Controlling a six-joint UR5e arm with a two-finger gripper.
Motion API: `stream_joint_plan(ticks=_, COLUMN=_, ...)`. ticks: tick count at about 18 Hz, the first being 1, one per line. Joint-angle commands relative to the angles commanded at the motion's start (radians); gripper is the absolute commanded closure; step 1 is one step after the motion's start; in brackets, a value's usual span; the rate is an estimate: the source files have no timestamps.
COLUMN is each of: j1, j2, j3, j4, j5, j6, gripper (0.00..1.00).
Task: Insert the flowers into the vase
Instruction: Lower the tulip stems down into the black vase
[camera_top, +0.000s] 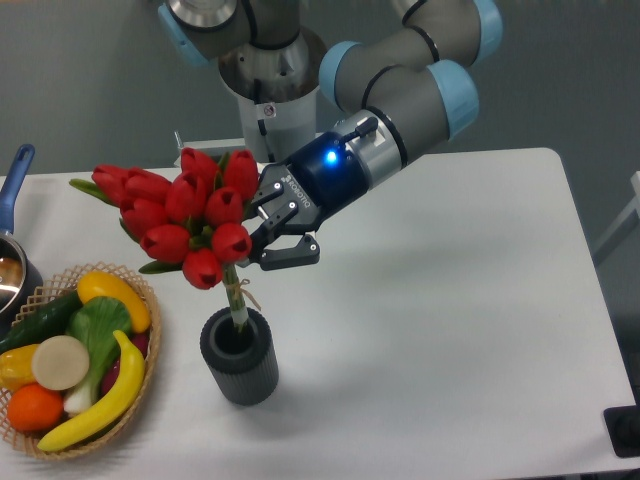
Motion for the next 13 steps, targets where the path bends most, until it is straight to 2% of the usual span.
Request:
stream_joint_plan(ticks=9, j1=-0.012, j2=-0.045, j3=0.000, j4=0.002, j5=0.000, j6=0.002, gripper=0.64)
stream_joint_plan(ticks=13, j1=-0.011, j2=-0.054, j3=-0.018, j4=0.000, j5=0.000, j6=0.002, gripper=0.64)
